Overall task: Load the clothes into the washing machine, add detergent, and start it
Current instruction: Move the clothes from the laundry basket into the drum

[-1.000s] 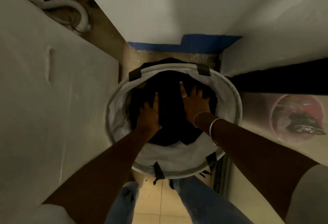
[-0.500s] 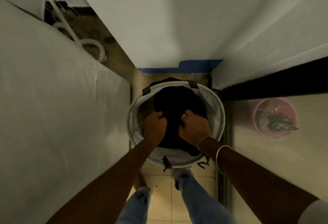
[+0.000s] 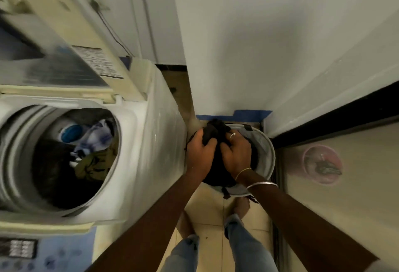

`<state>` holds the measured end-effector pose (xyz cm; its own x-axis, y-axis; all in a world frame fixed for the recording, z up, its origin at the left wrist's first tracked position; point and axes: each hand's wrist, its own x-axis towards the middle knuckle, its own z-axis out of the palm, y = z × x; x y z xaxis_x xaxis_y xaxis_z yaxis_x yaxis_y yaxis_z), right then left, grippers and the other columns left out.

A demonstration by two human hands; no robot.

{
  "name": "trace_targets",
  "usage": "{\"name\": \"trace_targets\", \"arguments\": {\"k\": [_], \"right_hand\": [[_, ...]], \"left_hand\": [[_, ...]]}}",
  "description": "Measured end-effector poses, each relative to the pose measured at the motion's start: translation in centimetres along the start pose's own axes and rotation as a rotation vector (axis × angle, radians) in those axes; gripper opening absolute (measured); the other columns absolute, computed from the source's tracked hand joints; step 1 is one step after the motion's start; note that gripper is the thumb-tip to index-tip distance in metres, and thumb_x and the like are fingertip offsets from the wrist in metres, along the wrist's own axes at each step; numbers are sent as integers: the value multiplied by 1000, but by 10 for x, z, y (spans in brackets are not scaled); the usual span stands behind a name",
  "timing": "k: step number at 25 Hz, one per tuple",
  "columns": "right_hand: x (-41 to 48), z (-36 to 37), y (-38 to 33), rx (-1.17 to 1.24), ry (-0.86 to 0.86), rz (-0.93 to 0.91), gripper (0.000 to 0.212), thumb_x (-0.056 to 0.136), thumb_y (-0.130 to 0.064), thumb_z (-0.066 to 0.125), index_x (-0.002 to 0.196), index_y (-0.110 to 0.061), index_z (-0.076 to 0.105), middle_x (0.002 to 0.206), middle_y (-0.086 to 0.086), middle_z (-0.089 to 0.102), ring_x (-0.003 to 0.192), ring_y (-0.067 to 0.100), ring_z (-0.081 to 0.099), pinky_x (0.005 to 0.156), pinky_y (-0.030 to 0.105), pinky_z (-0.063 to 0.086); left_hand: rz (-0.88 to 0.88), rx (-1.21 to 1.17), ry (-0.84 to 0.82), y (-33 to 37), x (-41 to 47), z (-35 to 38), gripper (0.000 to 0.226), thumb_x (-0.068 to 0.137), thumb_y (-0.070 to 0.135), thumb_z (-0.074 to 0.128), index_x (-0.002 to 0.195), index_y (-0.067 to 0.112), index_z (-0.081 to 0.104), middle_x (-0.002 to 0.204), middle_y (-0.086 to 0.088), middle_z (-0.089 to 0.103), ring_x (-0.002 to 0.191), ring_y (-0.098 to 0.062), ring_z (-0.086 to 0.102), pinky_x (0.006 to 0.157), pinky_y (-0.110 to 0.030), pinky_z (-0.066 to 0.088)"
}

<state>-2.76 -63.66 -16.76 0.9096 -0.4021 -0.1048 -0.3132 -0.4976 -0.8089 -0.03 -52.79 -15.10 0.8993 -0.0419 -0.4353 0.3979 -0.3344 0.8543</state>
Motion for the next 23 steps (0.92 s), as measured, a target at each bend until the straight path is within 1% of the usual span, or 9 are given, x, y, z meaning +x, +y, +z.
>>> {"name": "trace_targets", "arguments": {"k": [3, 6, 8, 10, 12, 15, 17, 19, 23], "right_hand": [[-13, -9, -65, 125, 12, -112, 21, 81, -27, 50, 86, -12, 65, 80, -3, 65, 75, 10, 60, 72, 29, 51], [-26, -9, -137, 266, 12, -235, 9, 80, -15, 52, 73, -18, 55, 68, -12, 54, 65, 0, 51, 60, 17, 39], [-31, 1, -184, 345, -12, -299, 11, 81, -10, 52, 71, -11, 57, 67, -3, 56, 65, 9, 55, 57, 22, 43], [-35, 17, -234, 427, -48, -369, 12, 79, -9, 53, 68, -6, 56, 67, 3, 55, 64, 19, 54, 55, 33, 45], [-44, 35, -287, 502, -80, -463, 16, 76, -8, 53, 62, -10, 47, 63, 1, 48, 59, 19, 47, 55, 31, 38], [-63, 67, -365, 563, -126, -622, 17, 72, -6, 54, 59, -10, 44, 62, 7, 45, 58, 21, 43, 53, 35, 36], [-72, 97, -411, 648, -186, -635, 16, 70, 0, 54, 58, -5, 44, 63, 11, 45, 59, 23, 44, 54, 37, 36], [-76, 129, -441, 718, -210, -588, 14, 68, 0, 54, 59, 0, 45, 64, 14, 47, 60, 27, 44, 55, 37, 37], [-71, 193, -429, 601, -262, -423, 10, 69, -9, 58, 71, 0, 60, 73, 8, 58, 69, 17, 55, 63, 26, 43]], "left_hand": [[101, -29, 97, 47, -32, -47, 14, 87, 25, 59, 100, 32, 58, 93, 11, 66, 87, -4, 63, 78, -24, 50], [203, -143, 186, 92, -66, -101, 22, 84, 26, 57, 105, 29, 62, 94, 10, 69, 88, -6, 66, 78, -25, 54], [243, -224, 260, 117, -83, -143, 19, 82, 25, 57, 100, 29, 62, 91, 8, 69, 86, -7, 66, 75, -25, 54], [269, -293, 342, 138, -95, -188, 14, 82, 23, 58, 95, 26, 62, 88, 2, 69, 86, -14, 67, 76, -36, 57], [282, -369, 423, 152, -106, -239, 14, 80, 22, 58, 93, 21, 63, 88, -6, 69, 86, -23, 67, 79, -47, 56], [305, -456, 555, 165, -121, -312, 14, 79, 16, 57, 91, 18, 64, 84, -6, 67, 79, -21, 63, 74, -45, 54], [348, -522, 658, 170, -124, -362, 17, 79, 12, 56, 94, 11, 65, 83, -5, 66, 78, -18, 62, 73, -40, 53], [348, -557, 700, 167, -118, -406, 20, 81, 10, 56, 99, 5, 65, 89, -12, 68, 82, -25, 65, 77, -41, 56], [193, -431, 679, 120, -88, -449, 23, 84, 16, 58, 104, 14, 68, 98, -10, 71, 93, -26, 70, 84, -39, 59]]}}
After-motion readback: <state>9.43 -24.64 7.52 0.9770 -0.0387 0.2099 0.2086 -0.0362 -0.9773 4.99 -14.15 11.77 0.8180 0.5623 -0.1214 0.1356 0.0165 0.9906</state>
